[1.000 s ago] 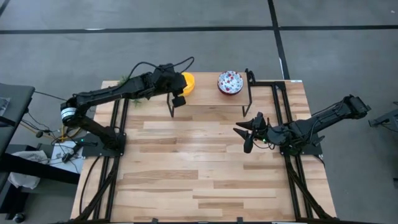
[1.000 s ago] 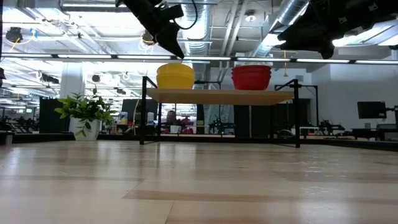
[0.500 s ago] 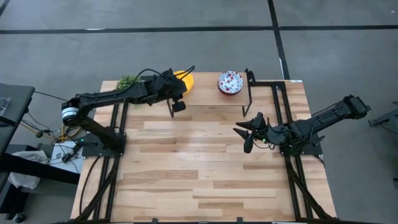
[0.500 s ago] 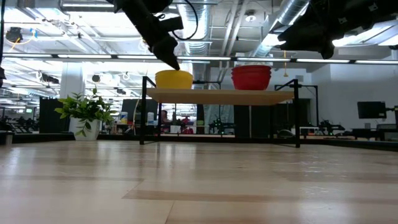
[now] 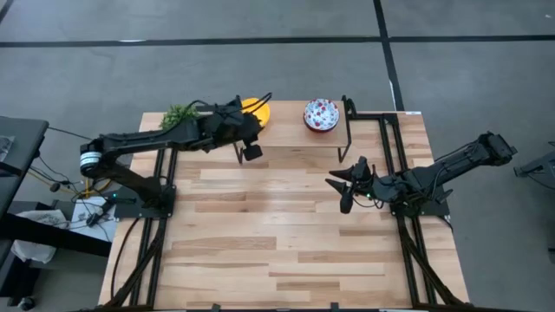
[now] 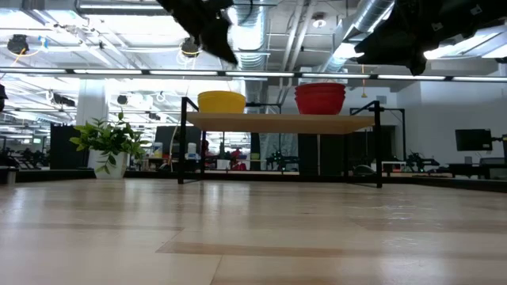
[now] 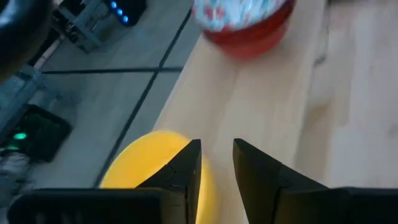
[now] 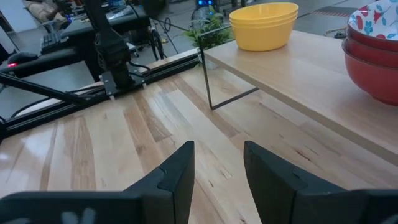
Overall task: Pick & Place Mini bowls
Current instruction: Return to Home Position
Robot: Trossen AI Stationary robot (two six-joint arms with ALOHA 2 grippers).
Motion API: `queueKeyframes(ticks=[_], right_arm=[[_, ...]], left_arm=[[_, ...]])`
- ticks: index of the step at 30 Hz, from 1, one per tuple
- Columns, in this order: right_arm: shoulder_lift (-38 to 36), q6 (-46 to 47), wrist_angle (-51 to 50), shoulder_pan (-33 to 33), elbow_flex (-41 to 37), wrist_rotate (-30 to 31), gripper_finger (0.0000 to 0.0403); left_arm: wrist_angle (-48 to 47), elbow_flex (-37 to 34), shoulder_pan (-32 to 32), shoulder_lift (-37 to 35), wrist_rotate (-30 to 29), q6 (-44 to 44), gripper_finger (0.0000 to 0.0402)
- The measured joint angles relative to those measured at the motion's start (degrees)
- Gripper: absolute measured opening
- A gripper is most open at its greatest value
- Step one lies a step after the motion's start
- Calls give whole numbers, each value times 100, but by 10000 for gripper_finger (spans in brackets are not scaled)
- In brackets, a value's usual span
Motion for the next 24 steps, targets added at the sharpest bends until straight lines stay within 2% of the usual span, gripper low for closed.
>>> queueKeyframes(ticks=[2,7,9,12,14,20,24], right_arm=[[-1,-4,-48,-9,0,29,129],[-110,117,63,25,0,13,129],[-269,51,100,73,2,-41,129],[-579,-467,48,200,2,-457,129],[-831,-524,48,247,2,-463,129],[-1679,-935,-173,234,7,-599,129],[-2259,-940,-784,230,7,-613,129]], left_arm=[[5,0,-161,-193,219,-410,92],[10,2,-537,-911,1566,-1376,92],[22,2,-708,-1194,1800,-1549,92],[49,-18,-994,-1630,1826,-1708,92],[291,-204,-1198,-1938,1826,-1748,92],[1480,-1244,-1611,-2731,1797,-2271,92],[1788,-1957,-1681,-3140,1784,-2713,92]])
